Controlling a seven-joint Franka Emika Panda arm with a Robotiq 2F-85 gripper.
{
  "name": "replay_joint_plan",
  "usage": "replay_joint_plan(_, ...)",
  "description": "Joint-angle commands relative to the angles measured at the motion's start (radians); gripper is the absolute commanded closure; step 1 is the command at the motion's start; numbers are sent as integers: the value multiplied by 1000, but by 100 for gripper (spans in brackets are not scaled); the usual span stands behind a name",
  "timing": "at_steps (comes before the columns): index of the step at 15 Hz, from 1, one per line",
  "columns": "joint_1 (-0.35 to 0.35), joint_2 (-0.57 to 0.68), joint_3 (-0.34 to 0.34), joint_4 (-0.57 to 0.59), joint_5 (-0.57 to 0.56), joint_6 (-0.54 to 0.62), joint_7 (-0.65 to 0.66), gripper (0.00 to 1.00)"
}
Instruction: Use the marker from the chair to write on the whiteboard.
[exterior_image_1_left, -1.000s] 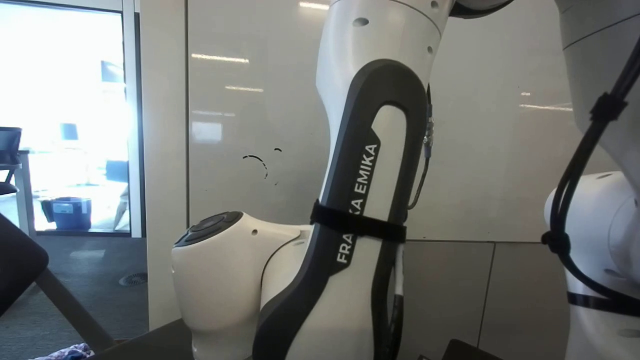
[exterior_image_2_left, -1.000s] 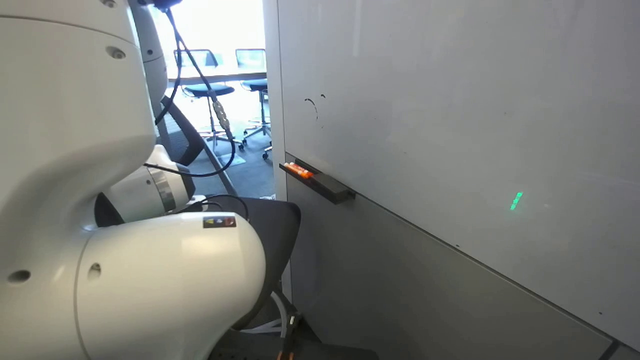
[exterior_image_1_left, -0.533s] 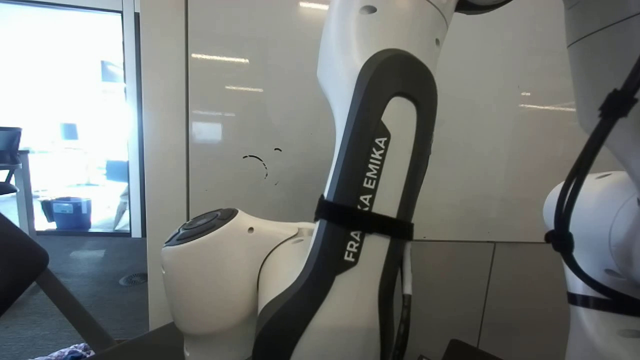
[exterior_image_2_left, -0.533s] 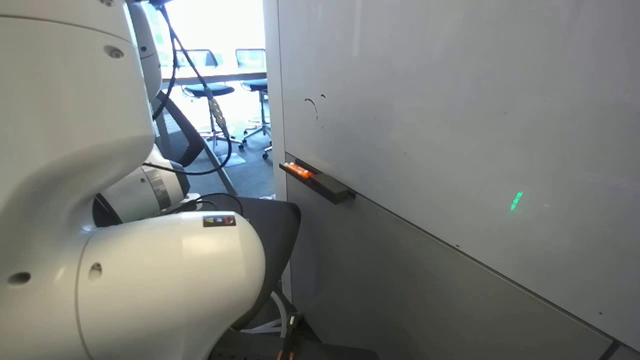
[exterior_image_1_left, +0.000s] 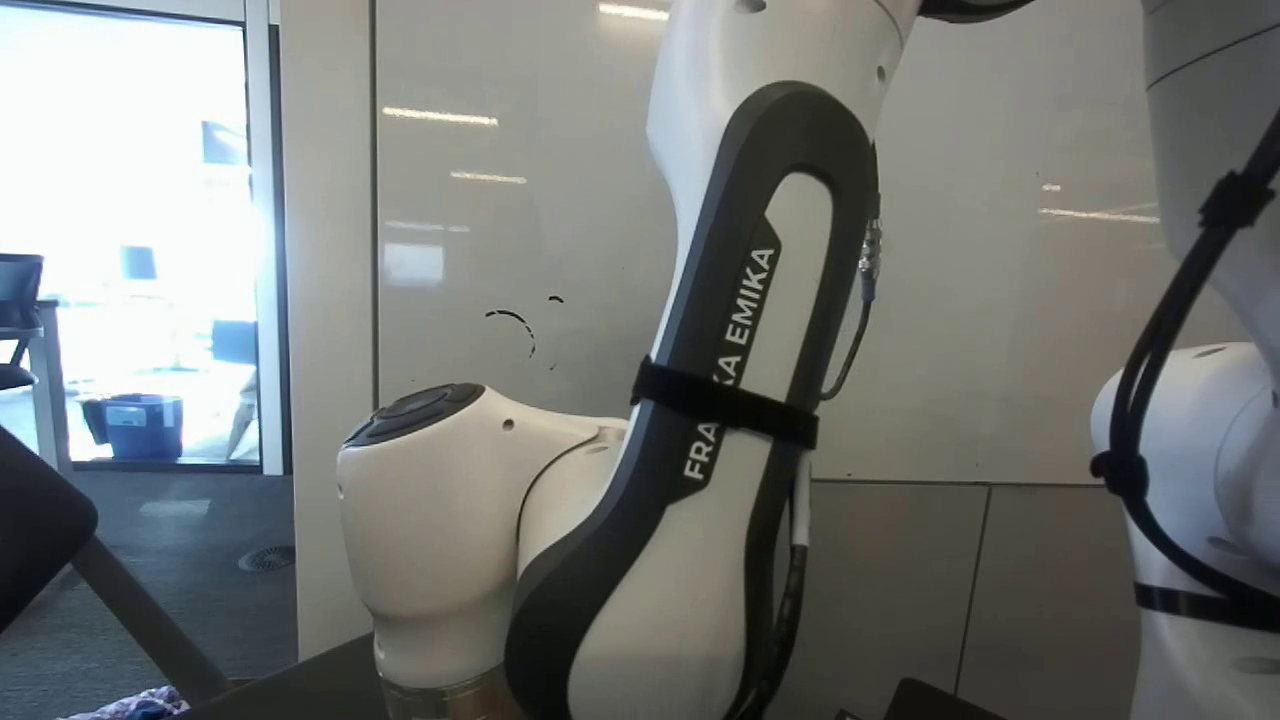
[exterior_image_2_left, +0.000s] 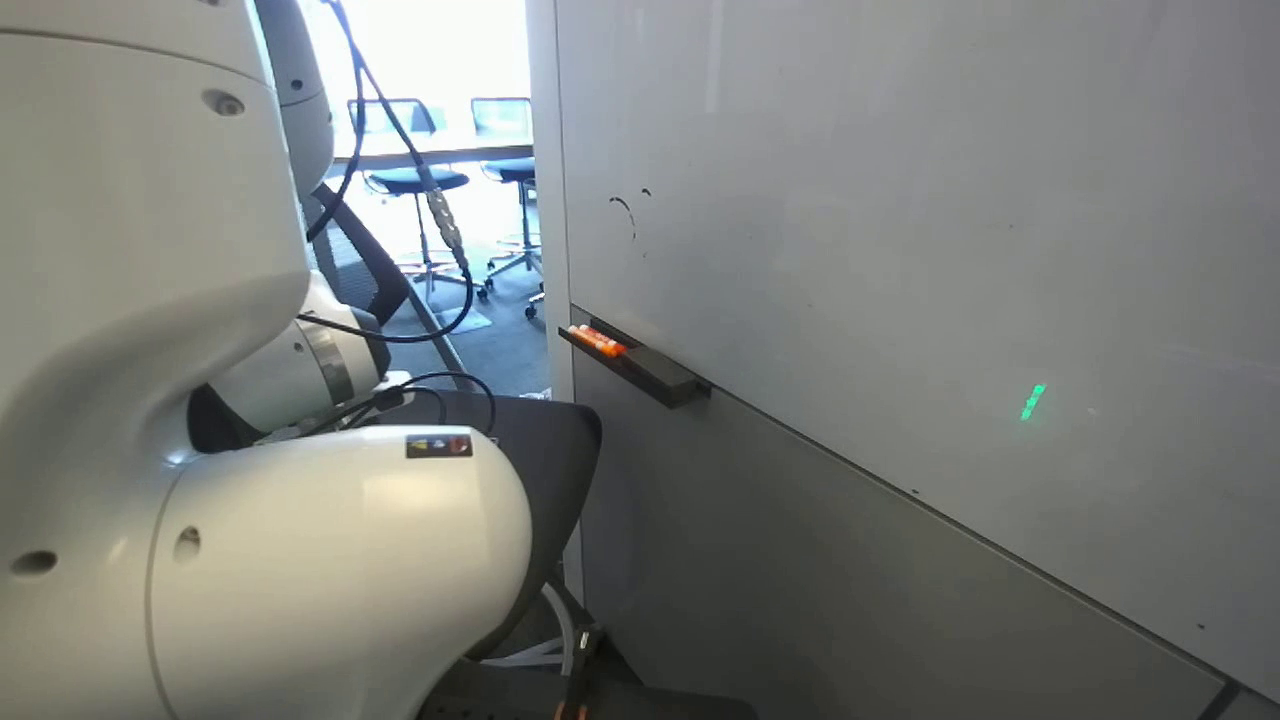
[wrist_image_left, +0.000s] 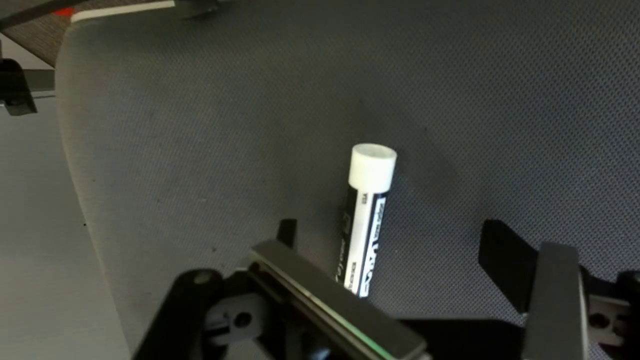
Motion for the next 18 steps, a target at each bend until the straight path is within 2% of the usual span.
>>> replay_joint_plan(1, -36, -13, 7, 8, -23, -11, 1, 36)
replay_joint_plan(2, -41, -14, 4, 6, -28, -10, 2, 46)
replay_joint_plan(7, -70, -13, 2, 4, -25, -5, -10, 84)
replay_joint_plan(9, -78, -16, 1, 2, -25, -3, -13, 94)
replay_joint_plan(11, -84, -16, 1, 0, -25, 1, -15, 89)
replay_joint_plan(13, -87, -33, 10, -11, -16, -3, -24, 89)
replay_joint_plan(18, -106, -181, 46, -56, 15, -103, -66, 90)
